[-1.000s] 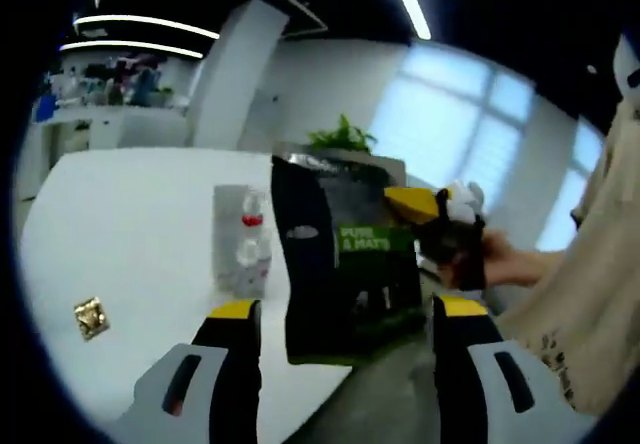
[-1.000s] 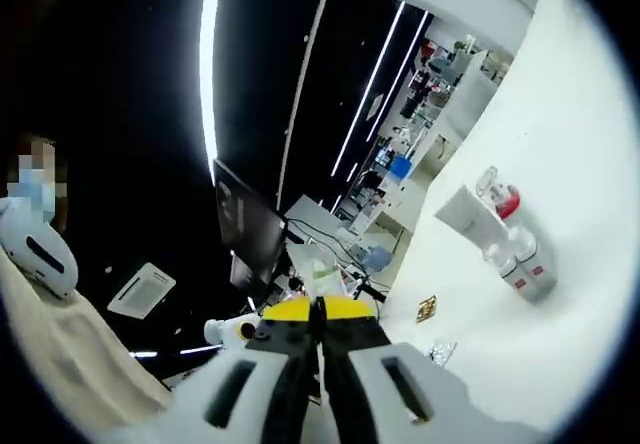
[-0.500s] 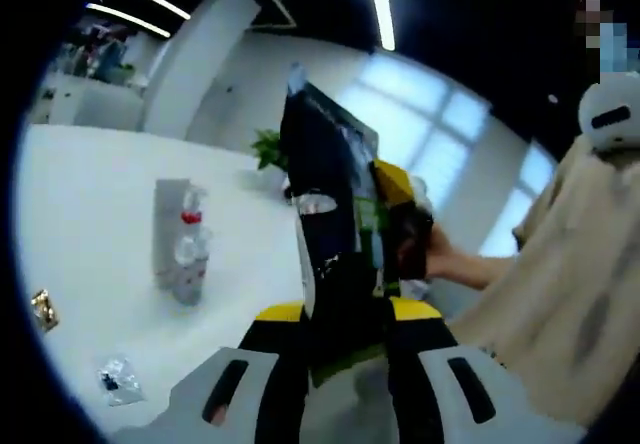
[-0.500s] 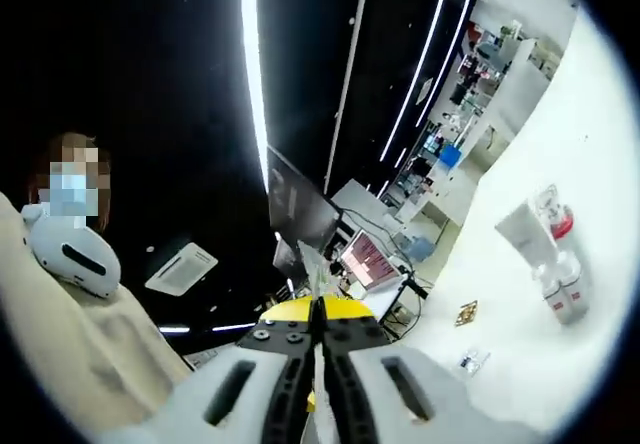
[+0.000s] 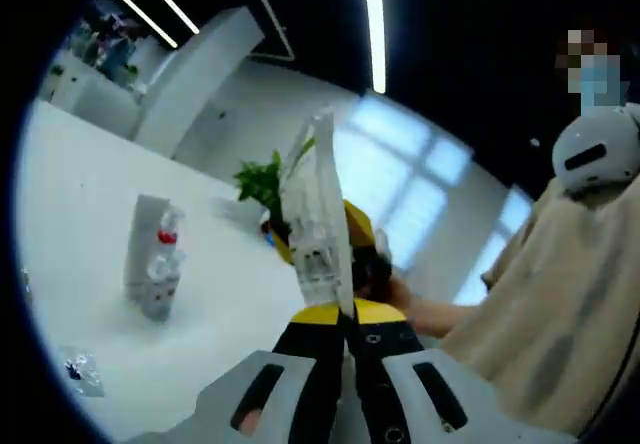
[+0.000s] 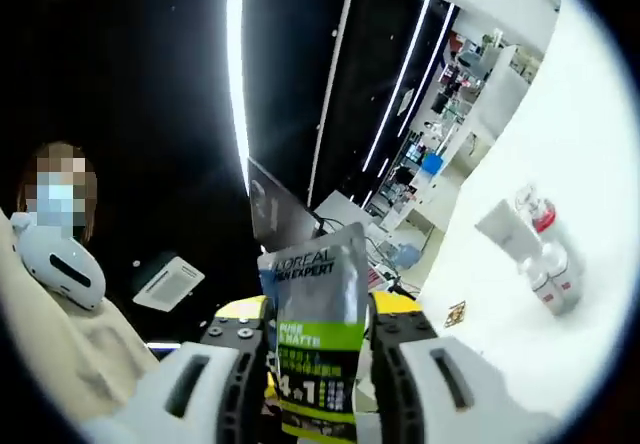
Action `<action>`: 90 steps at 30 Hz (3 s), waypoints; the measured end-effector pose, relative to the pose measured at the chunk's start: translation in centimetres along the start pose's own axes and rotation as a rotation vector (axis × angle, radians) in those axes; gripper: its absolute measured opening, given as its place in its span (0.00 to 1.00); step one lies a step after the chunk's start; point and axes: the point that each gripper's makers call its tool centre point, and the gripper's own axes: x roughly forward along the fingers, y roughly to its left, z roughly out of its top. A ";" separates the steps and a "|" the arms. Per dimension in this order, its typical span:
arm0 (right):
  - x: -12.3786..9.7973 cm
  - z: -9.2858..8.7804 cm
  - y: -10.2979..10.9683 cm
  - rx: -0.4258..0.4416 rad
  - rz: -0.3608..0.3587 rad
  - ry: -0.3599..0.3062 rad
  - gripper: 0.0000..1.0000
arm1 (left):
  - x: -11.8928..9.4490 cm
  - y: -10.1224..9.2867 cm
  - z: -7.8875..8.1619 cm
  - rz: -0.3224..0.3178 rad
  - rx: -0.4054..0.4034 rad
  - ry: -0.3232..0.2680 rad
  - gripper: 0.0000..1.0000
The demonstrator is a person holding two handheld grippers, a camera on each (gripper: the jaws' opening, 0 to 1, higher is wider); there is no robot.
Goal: Arrange the skincare products in the storage area until every visible bottle or jar stands upright without overlapping.
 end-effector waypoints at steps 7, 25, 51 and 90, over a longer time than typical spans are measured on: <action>0.3 -3.4 0.1 0.109 0.023 0.009 0.49 | -0.6 -1.2 2.7 -0.040 -0.015 -0.100 0.00; -0.4 -2.1 0.5 0.212 0.029 -0.089 0.02 | -1.3 3.6 0.7 0.159 -0.120 -0.029 0.00; 0.2 -3.2 -4.6 0.031 -0.216 0.035 0.03 | -1.1 4.1 0.9 0.150 -0.142 -0.067 0.00; -0.2 -5.7 -10.9 -0.089 -0.389 0.228 0.70 | -1.6 14.1 -0.6 0.300 -0.229 0.005 0.00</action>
